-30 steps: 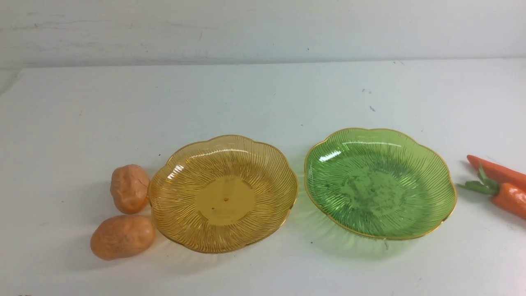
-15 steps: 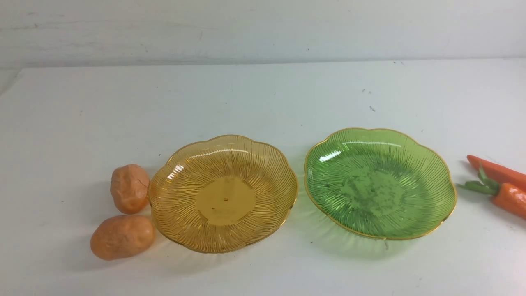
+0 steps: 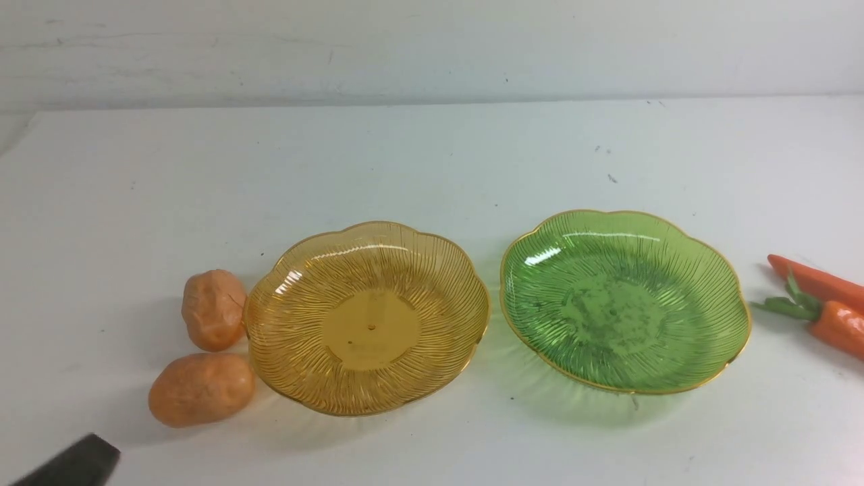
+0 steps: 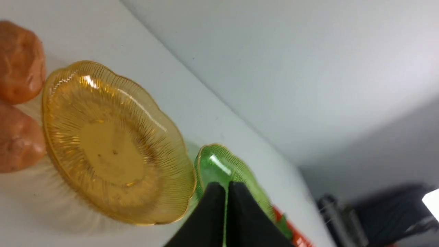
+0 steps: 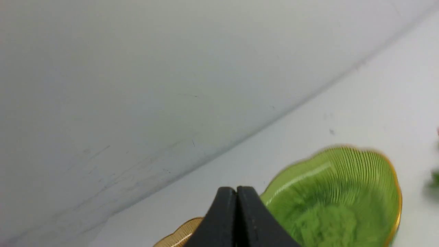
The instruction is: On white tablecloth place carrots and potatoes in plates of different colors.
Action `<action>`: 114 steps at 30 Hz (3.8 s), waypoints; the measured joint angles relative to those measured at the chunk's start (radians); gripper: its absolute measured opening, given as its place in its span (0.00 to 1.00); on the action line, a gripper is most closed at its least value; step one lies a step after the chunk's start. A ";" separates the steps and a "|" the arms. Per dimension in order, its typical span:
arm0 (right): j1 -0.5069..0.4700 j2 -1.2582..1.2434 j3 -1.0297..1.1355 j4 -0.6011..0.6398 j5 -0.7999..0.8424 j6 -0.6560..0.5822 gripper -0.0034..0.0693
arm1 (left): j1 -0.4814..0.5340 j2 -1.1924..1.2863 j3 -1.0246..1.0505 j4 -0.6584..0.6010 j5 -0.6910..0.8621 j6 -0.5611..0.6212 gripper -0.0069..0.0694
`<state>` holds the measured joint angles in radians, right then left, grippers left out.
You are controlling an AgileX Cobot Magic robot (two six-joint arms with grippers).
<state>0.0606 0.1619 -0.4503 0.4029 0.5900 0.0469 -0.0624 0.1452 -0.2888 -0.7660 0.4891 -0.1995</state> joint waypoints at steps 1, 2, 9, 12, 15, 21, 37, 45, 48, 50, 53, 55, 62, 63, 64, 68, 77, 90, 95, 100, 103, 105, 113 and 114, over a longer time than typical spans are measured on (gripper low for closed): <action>0.000 0.057 -0.053 -0.080 0.094 0.006 0.03 | 0.000 0.054 -0.045 0.029 0.053 0.022 0.09; 0.000 0.132 -0.134 -0.180 0.222 0.021 0.03 | 0.000 0.110 -0.098 0.073 0.133 0.042 0.09; 0.000 0.526 -0.321 -0.608 0.637 0.175 0.03 | 0.000 0.440 -0.266 0.281 0.426 0.130 0.09; 0.000 0.693 -0.341 -0.670 0.655 0.209 0.03 | 0.000 0.541 -0.299 0.330 0.463 0.161 0.09; 0.000 0.831 -0.370 -0.674 0.656 0.218 0.03 | 0.000 0.630 -0.315 0.346 0.472 0.194 0.09; -0.002 1.086 -0.475 -0.673 0.652 0.190 0.03 | 0.000 0.703 -0.318 0.354 0.475 0.236 0.09; -0.151 1.725 -0.969 -0.510 0.630 -0.098 0.08 | 0.000 0.706 -0.319 0.381 0.502 0.256 0.21; -0.151 1.751 -0.969 -0.511 0.631 -0.262 0.48 | 0.000 0.706 -0.319 0.382 0.494 0.256 0.32; -0.151 1.782 -0.969 -0.563 0.631 -0.291 0.66 | 0.000 0.706 -0.319 0.382 0.494 0.256 0.36; -0.151 1.799 -0.969 -0.585 0.631 -0.298 0.72 | 0.000 0.706 -0.319 0.382 0.494 0.256 0.37; -0.151 1.834 -0.969 -0.605 0.629 -0.305 0.76 | 0.000 0.706 -0.319 0.382 0.494 0.256 0.37; -0.151 1.861 -0.969 -0.605 0.623 -0.312 0.76 | 0.000 0.706 -0.319 0.382 0.494 0.256 0.37; -0.151 1.905 -1.004 -0.613 0.631 -0.318 0.44 | 0.000 0.706 -0.319 0.382 0.500 0.261 0.37; -0.151 1.903 -1.030 -0.608 0.633 -0.310 0.43 | 0.000 0.706 -0.320 0.382 0.504 0.262 0.37; -0.151 1.891 -1.065 -0.593 0.630 -0.294 0.44 | 0.000 0.706 -0.321 0.383 0.508 0.263 0.37; -0.129 1.732 -1.163 -0.427 0.627 -0.268 0.44 | 0.000 0.706 -0.345 0.386 0.530 0.263 0.37; 0.158 1.759 -1.174 -0.278 0.645 -0.255 0.51 | 0.000 0.706 -0.378 0.408 0.530 0.263 0.37; 0.133 1.795 -1.179 -0.643 0.639 -0.243 0.63 | 0.000 0.706 -0.379 0.414 0.518 0.263 0.37; -0.060 1.792 -1.181 -0.545 0.639 -0.265 0.12 | 0.000 0.706 -0.379 0.414 0.518 0.263 0.37; -0.150 1.831 -1.181 -0.517 0.639 -0.318 0.07 | 0.000 0.706 -0.379 0.416 0.515 0.263 0.37; -0.150 1.864 -1.181 -0.544 0.639 -0.358 0.19 | 0.000 0.706 -0.379 0.419 0.512 0.263 0.38; -0.150 1.880 -1.181 -0.545 0.639 -0.378 0.29 | 0.000 0.706 -0.379 0.427 0.511 0.263 0.38; -0.150 1.969 -1.181 -0.631 0.636 -0.393 0.82 | 0.000 0.706 -0.379 0.435 0.505 0.263 0.38; -0.150 1.985 -1.181 -0.639 0.635 -0.393 0.84 | 0.000 0.706 -0.379 0.435 0.503 0.263 0.38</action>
<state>-0.0898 2.1472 -1.6313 -0.2359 1.2253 -0.3461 -0.0624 0.8513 -0.6674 -0.3312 0.9921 0.0636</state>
